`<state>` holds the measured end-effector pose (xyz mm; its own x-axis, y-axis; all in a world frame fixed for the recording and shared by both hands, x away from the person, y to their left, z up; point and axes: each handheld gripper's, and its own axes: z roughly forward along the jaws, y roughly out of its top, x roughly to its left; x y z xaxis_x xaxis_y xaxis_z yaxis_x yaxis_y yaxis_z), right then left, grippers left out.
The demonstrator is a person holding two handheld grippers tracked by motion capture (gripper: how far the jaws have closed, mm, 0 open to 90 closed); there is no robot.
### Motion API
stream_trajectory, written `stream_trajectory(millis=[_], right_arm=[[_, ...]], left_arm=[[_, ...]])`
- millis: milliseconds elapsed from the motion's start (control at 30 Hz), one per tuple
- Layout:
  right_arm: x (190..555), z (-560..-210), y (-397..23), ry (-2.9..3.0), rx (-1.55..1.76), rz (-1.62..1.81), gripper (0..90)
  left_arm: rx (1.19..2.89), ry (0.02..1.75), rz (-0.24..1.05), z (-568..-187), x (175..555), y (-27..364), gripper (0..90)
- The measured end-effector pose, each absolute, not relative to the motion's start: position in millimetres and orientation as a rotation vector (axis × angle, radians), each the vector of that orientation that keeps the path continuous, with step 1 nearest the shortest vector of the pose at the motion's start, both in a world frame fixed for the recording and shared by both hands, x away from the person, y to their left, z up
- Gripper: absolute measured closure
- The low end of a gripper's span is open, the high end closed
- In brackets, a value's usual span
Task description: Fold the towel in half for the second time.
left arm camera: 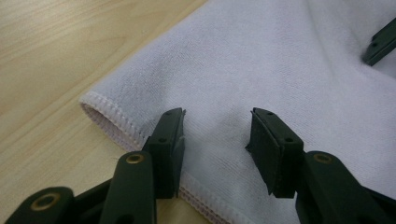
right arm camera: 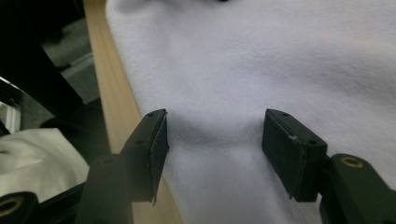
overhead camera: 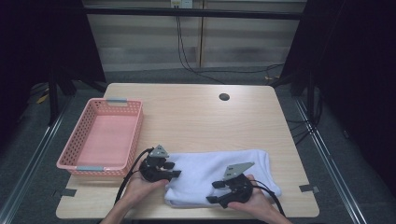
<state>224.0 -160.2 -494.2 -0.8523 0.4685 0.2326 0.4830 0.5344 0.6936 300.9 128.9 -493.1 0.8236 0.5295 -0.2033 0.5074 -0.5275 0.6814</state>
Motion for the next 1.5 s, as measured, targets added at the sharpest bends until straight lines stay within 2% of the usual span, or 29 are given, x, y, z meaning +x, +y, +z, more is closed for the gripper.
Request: stream_trajectory(millis=[100, 267, 633, 733, 800, 1033, 1233, 1500], right_arm=[[227, -494, -162, -2.748, -0.822, -1.217, 43.1], [223, -495, -171, -2.768, -0.815, -1.225, 43.1], [220, -493, -200, -2.775, -0.893, -1.207, 47.5], [221, -493, -203, -2.753, -0.908, -1.21, 46.9], [220, -491, -200, -2.761, -0.906, -1.196, 42.9], [216, -484, -170, -2.71, -0.838, -1.229, 35.5], [225, -478, -117, -2.682, -0.717, -1.243, 36.3], [236, -475, -74, -2.68, -0.606, -1.258, 38.7]], left_arm=[[2.211, 0.759, 0.024, -495, 302, 130, 55.2], [2.206, 0.76, 0.025, -495, 300, 126, 55.0], [2.223, 0.747, -0.027, -492, 305, 102, 53.4], [2.234, 0.734, -0.028, -490, 305, 99, 49.5], [2.202, 0.753, -0.017, -486, 307, 102, 48.3], [2.175, 0.822, 0.038, -470, 335, 105, 48.7], [2.145, 0.849, 0.043, -471, 350, 103, 44.5], [2.133, 0.895, 0.07, -477, 348, 115, 42.9]])
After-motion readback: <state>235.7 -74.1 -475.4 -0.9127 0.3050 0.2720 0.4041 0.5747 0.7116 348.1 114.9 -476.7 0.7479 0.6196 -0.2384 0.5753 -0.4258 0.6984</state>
